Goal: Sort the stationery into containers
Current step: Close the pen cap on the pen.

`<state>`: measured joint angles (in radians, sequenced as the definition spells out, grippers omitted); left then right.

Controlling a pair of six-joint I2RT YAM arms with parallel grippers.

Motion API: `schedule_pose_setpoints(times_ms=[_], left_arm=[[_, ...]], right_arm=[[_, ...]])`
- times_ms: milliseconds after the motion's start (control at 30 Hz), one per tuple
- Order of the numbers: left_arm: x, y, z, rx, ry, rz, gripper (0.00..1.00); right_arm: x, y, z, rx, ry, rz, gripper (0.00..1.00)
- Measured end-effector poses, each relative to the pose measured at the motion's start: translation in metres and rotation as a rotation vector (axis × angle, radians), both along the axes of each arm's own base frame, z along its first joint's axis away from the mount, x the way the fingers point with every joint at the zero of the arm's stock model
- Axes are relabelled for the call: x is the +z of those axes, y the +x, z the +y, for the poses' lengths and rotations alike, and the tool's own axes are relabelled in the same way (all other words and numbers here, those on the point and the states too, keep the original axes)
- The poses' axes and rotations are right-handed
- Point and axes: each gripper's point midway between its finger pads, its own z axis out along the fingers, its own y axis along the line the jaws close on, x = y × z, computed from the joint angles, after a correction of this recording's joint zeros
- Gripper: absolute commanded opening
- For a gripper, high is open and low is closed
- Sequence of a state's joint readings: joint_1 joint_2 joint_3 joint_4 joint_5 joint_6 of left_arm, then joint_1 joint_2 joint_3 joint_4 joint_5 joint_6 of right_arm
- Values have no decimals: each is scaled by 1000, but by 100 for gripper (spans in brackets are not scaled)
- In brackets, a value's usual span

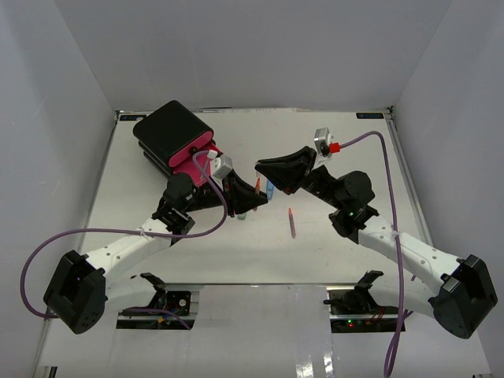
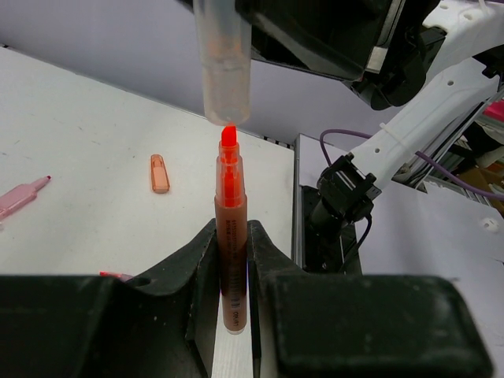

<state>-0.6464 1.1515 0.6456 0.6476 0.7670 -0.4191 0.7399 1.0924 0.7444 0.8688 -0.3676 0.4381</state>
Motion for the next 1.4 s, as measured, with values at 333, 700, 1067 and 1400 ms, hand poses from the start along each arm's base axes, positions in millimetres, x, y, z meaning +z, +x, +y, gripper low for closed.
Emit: schedule_pose_setpoints(times_ms=[333, 700, 1067, 1400], left_arm=[[2, 0, 0, 0, -8, -10, 27], [2, 1, 3, 6, -20, -1, 27], [7, -3, 7, -1, -45, -4, 27], [19, -7, 9, -22, -102, -31, 25]], right_arm=[[-3, -1, 1, 2, -3, 5, 8], [-12, -5, 4, 16, -12, 14, 8], [-10, -8, 6, 25, 0, 3, 8], [-6, -13, 10, 55, 33, -1, 8]])
